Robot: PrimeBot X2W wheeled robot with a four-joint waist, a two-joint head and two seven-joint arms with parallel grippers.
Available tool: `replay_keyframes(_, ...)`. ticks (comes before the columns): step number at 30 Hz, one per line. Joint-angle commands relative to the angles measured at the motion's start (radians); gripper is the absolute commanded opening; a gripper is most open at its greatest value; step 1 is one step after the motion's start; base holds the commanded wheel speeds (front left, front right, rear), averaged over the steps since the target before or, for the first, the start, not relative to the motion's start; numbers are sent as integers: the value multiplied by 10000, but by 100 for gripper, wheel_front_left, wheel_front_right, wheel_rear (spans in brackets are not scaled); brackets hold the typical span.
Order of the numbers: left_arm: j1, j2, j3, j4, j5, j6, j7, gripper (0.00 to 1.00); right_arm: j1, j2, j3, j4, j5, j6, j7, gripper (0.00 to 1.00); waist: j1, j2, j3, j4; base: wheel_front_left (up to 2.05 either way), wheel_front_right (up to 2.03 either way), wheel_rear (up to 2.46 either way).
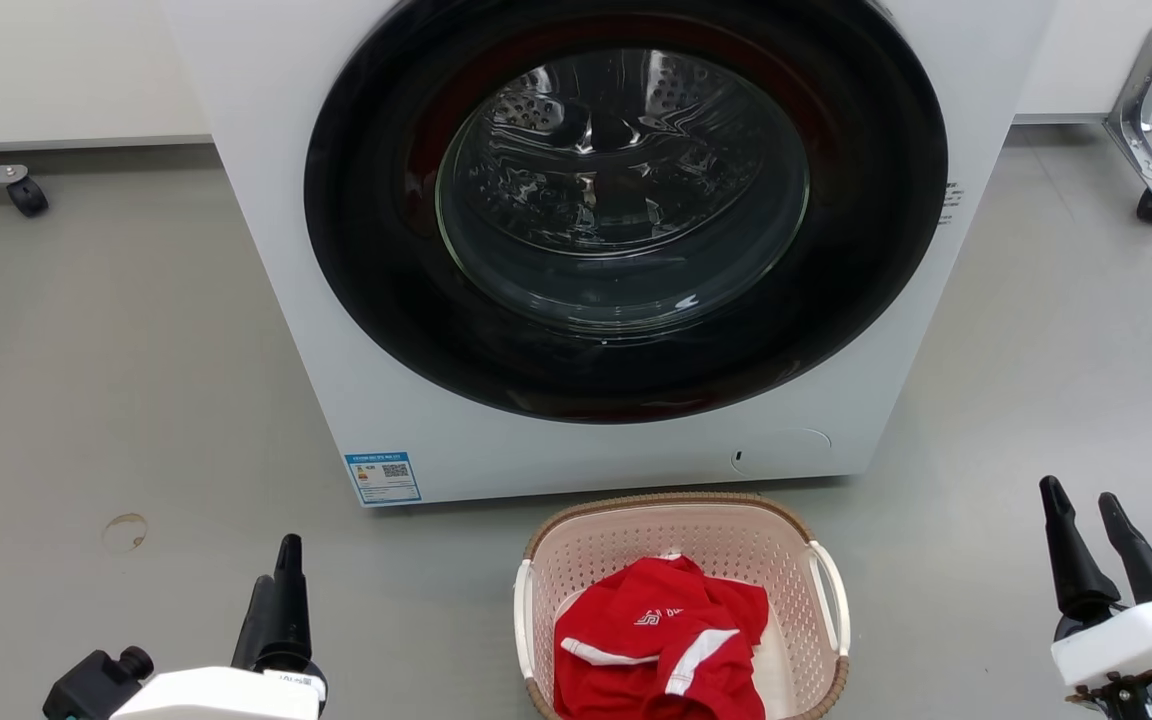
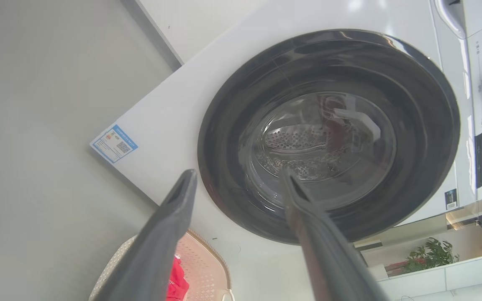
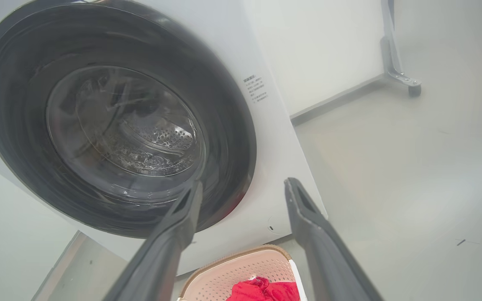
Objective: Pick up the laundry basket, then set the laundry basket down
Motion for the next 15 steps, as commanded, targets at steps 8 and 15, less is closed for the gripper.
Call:
replay_keyframes(8, -214, 127, -40, -333, 994, 117, -319, 100, -232, -434, 361, -388, -1165, 37, -365, 100, -1, -1, 20, -1, 0, 0, 0)
replay_keyframes(15, -207, 136, -96, -331, 1784, 175, -524, 100, -270, -513, 526, -409, -1912, 40, -570, 100, -1, -1, 5, 13, 0, 0, 0)
